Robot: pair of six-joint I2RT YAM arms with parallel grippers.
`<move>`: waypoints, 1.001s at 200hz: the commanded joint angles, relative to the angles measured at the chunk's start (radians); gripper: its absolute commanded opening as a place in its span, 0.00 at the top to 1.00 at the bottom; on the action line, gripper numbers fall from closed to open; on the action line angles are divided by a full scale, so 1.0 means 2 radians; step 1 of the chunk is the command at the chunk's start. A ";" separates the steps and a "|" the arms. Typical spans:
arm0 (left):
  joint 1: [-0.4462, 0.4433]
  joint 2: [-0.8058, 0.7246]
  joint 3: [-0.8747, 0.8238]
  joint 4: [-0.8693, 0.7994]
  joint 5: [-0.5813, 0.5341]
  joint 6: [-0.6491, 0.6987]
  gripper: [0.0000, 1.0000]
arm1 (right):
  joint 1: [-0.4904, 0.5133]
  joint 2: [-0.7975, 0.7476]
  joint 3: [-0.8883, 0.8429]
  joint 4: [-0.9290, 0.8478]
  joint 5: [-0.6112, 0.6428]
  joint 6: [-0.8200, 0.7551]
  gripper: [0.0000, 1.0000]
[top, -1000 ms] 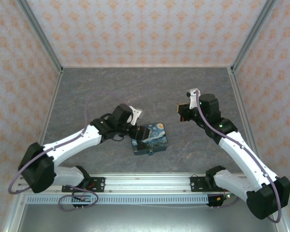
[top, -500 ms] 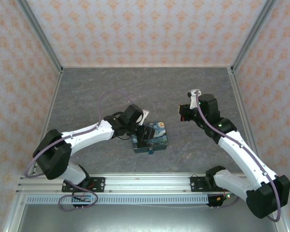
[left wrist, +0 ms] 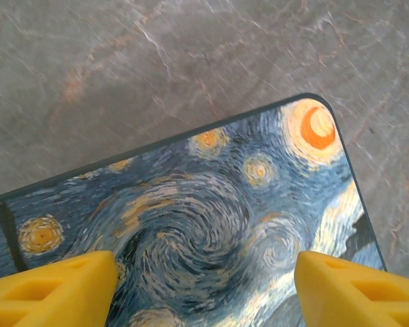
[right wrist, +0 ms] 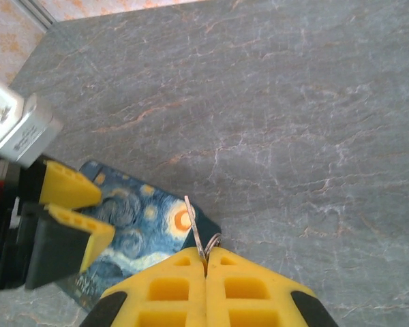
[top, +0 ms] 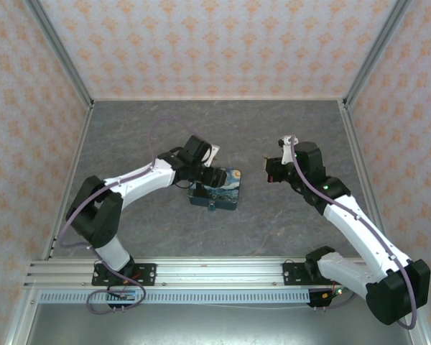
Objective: Unlock the padlock with the key
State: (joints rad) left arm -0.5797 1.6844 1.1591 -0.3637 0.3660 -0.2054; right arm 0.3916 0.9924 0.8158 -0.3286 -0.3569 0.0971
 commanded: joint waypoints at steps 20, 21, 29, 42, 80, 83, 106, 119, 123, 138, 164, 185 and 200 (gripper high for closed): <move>0.018 0.036 0.057 -0.034 0.019 0.043 0.29 | -0.001 0.012 -0.036 0.067 -0.047 0.055 1.00; 0.018 0.037 0.059 -0.034 0.019 0.043 0.29 | -0.001 0.013 -0.037 0.068 -0.048 0.056 1.00; 0.022 0.041 0.069 -0.036 0.025 0.045 0.29 | -0.001 0.017 -0.042 0.083 -0.056 0.064 1.00; 0.024 0.037 0.079 -0.037 0.030 0.048 0.29 | -0.001 0.025 -0.053 0.109 -0.069 0.080 1.00; 0.025 -0.042 0.054 -0.015 0.031 0.047 0.27 | -0.001 0.076 -0.073 0.207 -0.130 0.138 1.00; 0.025 -0.052 0.049 -0.012 0.029 0.046 0.26 | -0.001 0.081 -0.074 0.214 -0.134 0.142 1.00; 0.025 -0.122 -0.004 0.004 0.014 0.036 0.24 | -0.001 0.132 -0.075 0.272 -0.168 0.172 1.00; 0.025 -0.157 -0.041 0.012 0.012 0.025 0.24 | -0.001 0.158 -0.077 0.313 -0.179 0.194 1.00; 0.025 -0.167 -0.055 0.015 0.012 0.021 0.24 | -0.001 0.166 -0.078 0.325 -0.182 0.201 1.00; 0.024 -0.202 -0.103 0.028 0.015 0.004 0.24 | -0.001 0.196 -0.077 0.369 -0.190 0.220 1.00; 0.020 -0.251 -0.195 0.073 0.034 -0.038 0.24 | 0.004 0.241 -0.057 0.385 -0.206 0.224 1.00; 0.015 -0.268 -0.248 0.110 0.049 -0.064 0.24 | 0.010 0.268 -0.040 0.380 -0.208 0.219 1.00; 0.010 -0.268 -0.274 0.139 0.054 -0.077 0.24 | 0.012 0.282 -0.035 0.375 -0.201 0.216 1.00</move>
State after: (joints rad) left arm -0.5434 1.1728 0.6727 -0.2310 0.4385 -0.2790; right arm 0.4042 1.5230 0.6987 0.3603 -0.7399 0.5243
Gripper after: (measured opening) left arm 0.761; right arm 0.045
